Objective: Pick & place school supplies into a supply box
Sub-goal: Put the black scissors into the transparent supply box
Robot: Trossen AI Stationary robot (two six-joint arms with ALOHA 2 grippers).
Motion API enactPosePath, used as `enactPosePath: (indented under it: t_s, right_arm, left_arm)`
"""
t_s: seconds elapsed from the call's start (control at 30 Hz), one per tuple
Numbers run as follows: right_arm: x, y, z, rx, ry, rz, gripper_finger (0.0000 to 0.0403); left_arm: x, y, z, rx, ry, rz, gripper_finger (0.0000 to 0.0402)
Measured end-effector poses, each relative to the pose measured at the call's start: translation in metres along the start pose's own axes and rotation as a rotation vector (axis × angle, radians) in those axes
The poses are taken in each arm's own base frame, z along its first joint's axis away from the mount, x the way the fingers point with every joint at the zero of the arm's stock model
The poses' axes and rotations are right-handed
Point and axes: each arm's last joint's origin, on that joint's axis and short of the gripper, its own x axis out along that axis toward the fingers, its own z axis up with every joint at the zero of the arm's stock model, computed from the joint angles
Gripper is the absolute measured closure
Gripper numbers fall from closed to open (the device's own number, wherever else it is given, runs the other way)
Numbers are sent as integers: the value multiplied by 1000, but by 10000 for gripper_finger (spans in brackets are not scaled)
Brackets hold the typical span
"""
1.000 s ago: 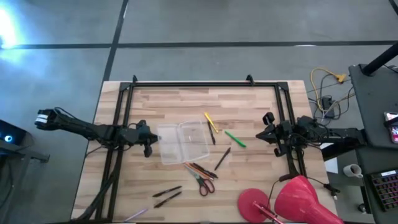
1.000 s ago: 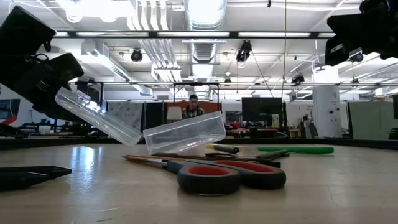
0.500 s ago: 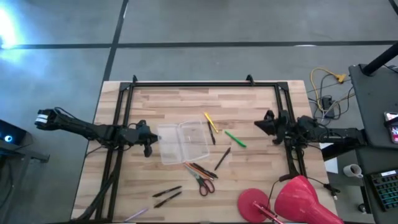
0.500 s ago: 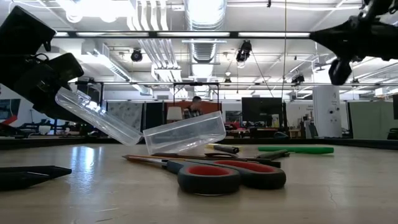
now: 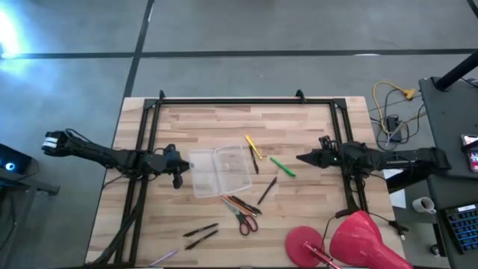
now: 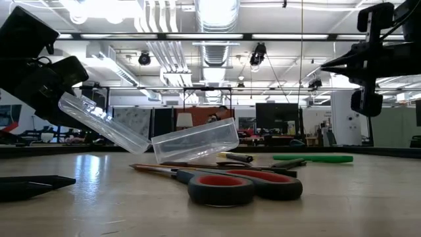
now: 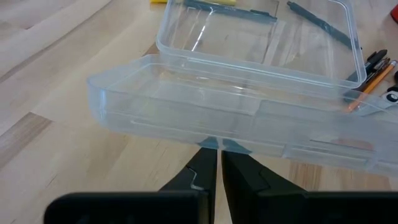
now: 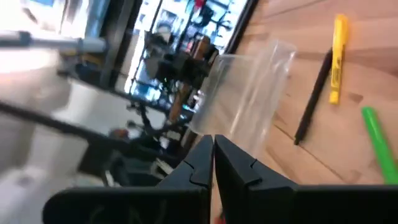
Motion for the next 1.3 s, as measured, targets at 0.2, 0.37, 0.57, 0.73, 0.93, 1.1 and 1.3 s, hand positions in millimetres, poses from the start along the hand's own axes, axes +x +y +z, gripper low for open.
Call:
enactPosePath:
  t_s: [0.2,0.37,0.57,0.73,0.93,1.1,1.3]
  right_arm:
    - [1,10,10,40,-258,53,394]
    - [5,1,12,13,-353,-72,394]
    - [13,-6,8,116,-311,-207,386]
    - [25,15,14,43,-176,-550,354]
    - [36,43,24,-135,27,-884,324]
    - [53,50,23,-208,222,-965,305]
    - [75,44,19,-286,356,-1013,290]
  left_arm:
    - [0,0,0,0,0,0,393]
    - [0,0,0,0,0,-1,393]
    - [0,0,0,0,2,-4,393]
    - [0,0,0,0,1,-3,393]
    - [0,-2,5,-209,-53,-24,393]
    - [0,-3,5,-531,-30,-58,393]
    - [-1,-8,4,-568,82,-207,393]
